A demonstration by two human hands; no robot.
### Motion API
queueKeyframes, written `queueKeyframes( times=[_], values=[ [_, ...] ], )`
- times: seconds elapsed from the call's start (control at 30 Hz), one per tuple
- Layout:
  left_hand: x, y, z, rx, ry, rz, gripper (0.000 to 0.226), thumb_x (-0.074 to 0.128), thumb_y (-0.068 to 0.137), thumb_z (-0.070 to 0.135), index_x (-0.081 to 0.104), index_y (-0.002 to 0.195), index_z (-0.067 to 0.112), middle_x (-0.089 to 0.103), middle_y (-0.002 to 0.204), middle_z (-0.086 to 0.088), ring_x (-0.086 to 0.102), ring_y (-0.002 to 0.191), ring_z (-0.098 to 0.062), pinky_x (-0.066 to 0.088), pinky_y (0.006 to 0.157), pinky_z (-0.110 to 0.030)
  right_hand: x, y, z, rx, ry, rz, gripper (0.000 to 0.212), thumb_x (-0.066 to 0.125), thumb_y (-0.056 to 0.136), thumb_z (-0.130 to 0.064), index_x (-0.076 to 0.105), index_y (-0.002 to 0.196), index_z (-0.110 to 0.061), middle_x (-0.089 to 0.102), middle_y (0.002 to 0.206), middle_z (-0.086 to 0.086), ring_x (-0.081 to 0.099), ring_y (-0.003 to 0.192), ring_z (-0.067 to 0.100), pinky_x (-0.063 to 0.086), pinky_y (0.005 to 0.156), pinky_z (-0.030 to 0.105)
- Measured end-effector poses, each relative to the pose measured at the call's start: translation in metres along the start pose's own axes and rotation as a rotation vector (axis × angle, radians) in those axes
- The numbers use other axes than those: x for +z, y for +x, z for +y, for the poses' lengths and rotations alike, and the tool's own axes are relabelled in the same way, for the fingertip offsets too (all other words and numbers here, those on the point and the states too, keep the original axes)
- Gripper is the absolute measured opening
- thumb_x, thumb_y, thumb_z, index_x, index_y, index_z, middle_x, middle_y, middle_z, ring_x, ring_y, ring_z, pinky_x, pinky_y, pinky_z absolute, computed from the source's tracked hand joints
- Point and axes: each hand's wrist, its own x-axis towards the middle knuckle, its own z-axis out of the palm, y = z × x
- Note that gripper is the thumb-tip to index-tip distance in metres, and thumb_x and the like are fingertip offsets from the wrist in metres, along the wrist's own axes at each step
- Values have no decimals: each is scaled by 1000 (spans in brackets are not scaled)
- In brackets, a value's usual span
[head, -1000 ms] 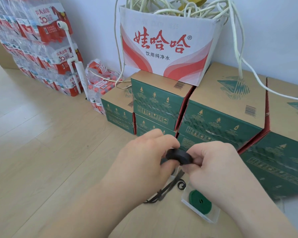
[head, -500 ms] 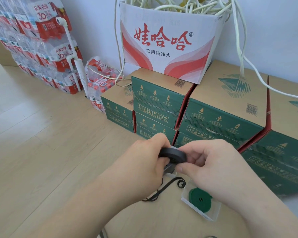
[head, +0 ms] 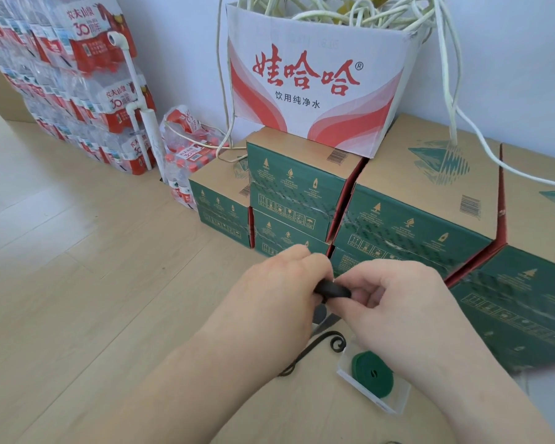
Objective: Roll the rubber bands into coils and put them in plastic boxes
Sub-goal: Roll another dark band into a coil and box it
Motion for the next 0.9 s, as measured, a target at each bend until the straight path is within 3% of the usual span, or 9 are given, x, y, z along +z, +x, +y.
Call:
queueKeyframes(
  times=[0.17, 0.2, 0.27, 0.37, 0.5, 0.63, 0.73, 0.83, 0.9],
  values=[
    [-7, -2, -4, -174, -265, 25, 22, 63, 92, 7, 61, 91, 29, 61, 68, 15, 55, 62, 2, 39, 54, -12, -5, 0, 7, 49, 67, -80, 11, 83, 79, -38, 74, 85, -37, 65, 68, -8, 53, 56, 4, 42, 53, 17],
    [-8, -2, -3, -202, -335, 20, 23, 63, 92, 7, 62, 90, 30, 65, 69, 14, 59, 61, 2, 44, 55, -13, -5, 1, 7, 36, 82, -95, 9, 82, 81, -35, 74, 82, -35, 65, 67, -9, 50, 54, 4, 40, 51, 15],
    [-8, -3, -2, -256, -484, 3, 24, 63, 94, 6, 62, 91, 30, 74, 80, 10, 70, 71, -3, 60, 73, -29, -6, 1, 6, 1, 111, -97, 9, 80, 83, -29, 74, 79, -32, 65, 67, -13, 49, 54, 4, 42, 54, 14],
    [-6, -2, -2, -272, -525, -25, 22, 66, 93, 12, 61, 94, 33, 76, 89, 10, 73, 83, -10, 61, 82, -43, -7, 0, 4, -19, 97, -43, 10, 80, 83, -25, 73, 78, -30, 65, 67, -15, 53, 58, 4, 43, 55, 13],
    [-1, -5, -6, -25, -79, 101, 30, 66, 89, 31, 55, 115, 42, 60, 102, 17, 59, 89, -7, 55, 77, -38, -3, -1, 5, 1, -68, -22, 6, 76, 81, -21, 72, 79, -26, 66, 65, -6, 59, 68, 8, 54, 65, 31],
    [-1, -2, -1, 104, -38, 61, 20, 57, 89, 27, 65, 106, 34, 56, 94, 9, 55, 85, -15, 51, 72, -42, 0, -2, 3, -38, -89, -29, 8, 75, 80, -20, 70, 76, -25, 64, 64, -5, 58, 64, 8, 53, 62, 30],
    [-2, -2, -3, 52, -80, 72, 14, 61, 92, 18, 62, 98, 30, 59, 89, 10, 53, 81, -10, 49, 72, -38, -4, -2, 3, -11, 23, -33, 12, 79, 77, -21, 72, 76, -31, 67, 64, -13, 59, 63, 5, 50, 57, 23],
    [-4, -3, -4, -88, -304, 53, 22, 65, 92, 10, 59, 93, 32, 64, 78, 14, 59, 73, -5, 51, 66, -25, -9, -3, 5, -2, 43, -85, 11, 80, 80, -30, 71, 79, -36, 66, 68, -20, 56, 62, 0, 43, 52, 16],
    [-6, -3, -3, -147, -457, 24, 27, 64, 92, 6, 59, 91, 32, 70, 80, 11, 68, 74, -7, 58, 72, -31, -9, -2, 6, -7, 69, -95, 10, 78, 83, -31, 70, 77, -34, 61, 62, -20, 50, 55, 2, 41, 52, 13]
  ],
)
